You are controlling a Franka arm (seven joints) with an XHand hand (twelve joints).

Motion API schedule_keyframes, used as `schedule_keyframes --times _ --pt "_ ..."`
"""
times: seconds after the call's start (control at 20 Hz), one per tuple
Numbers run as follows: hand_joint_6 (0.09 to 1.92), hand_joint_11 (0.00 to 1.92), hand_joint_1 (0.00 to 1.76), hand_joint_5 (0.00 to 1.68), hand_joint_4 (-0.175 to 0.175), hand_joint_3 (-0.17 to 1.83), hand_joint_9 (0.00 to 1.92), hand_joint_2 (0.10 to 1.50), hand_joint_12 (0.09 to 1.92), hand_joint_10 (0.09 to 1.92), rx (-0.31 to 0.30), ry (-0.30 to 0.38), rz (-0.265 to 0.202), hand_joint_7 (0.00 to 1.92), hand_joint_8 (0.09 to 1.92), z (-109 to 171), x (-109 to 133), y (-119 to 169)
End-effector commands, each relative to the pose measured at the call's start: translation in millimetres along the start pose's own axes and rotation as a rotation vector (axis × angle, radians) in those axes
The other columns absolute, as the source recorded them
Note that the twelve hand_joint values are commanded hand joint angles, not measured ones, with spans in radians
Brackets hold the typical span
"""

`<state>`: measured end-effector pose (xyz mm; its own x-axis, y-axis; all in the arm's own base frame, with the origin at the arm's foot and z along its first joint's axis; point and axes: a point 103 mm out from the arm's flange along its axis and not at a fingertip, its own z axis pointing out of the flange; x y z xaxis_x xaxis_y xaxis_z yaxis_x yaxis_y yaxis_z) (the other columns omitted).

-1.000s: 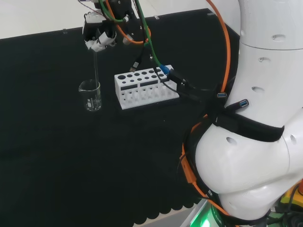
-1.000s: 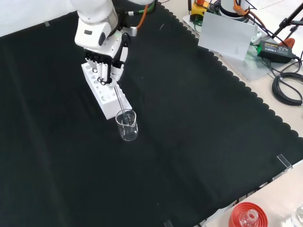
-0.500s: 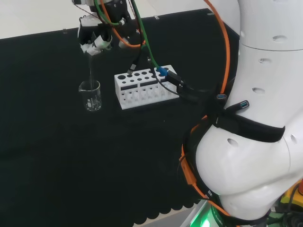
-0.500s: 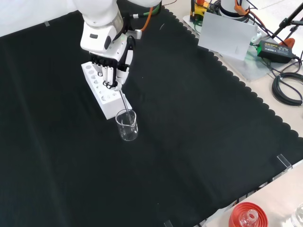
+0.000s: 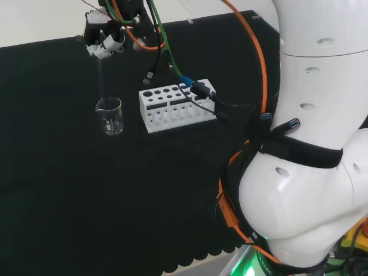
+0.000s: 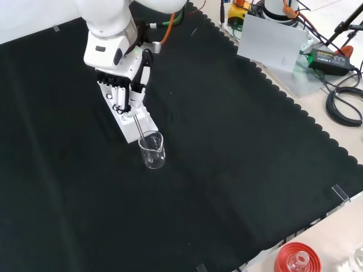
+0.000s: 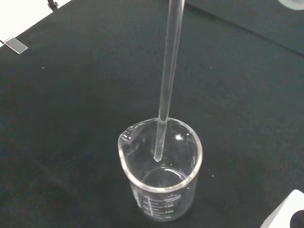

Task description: Stir in the beaker to the left of the white test tube rack with the glass rod.

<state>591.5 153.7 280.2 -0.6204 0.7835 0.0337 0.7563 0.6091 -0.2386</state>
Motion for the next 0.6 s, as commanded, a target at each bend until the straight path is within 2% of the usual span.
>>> schedule_keyframes --times 0.05,0.15,0.2,0.35,0.6 --pt "0.84 1.58 1.29 1.09 -0.175 -0.17 1.67 1.13 0.72 0.58 0.02 -0.02 0.009 1.14 0.85 1 -13 -8" --pt "0.84 1.58 1.29 1.09 -0.175 -0.17 1.67 1.13 0.72 0.58 0.024 -0.027 0.023 1.14 0.85 3 -18 -15" --pt "0.84 1.58 1.29 1.09 -0.175 -0.17 1.67 1.13 0.72 0.58 0.041 -0.038 0.03 1.14 0.85 8 -18 -6" --pt "0.84 1.58 1.29 1.09 -0.175 -0.17 1.67 1.13 0.72 0.57 0.043 -0.044 0.049 1.14 0.85 12 -19 -9" --pt "0.84 1.58 1.29 1.09 -0.175 -0.17 1.67 1.13 0.72 0.57 0.023 -0.036 0.053 1.14 0.85 10 -10 -42"
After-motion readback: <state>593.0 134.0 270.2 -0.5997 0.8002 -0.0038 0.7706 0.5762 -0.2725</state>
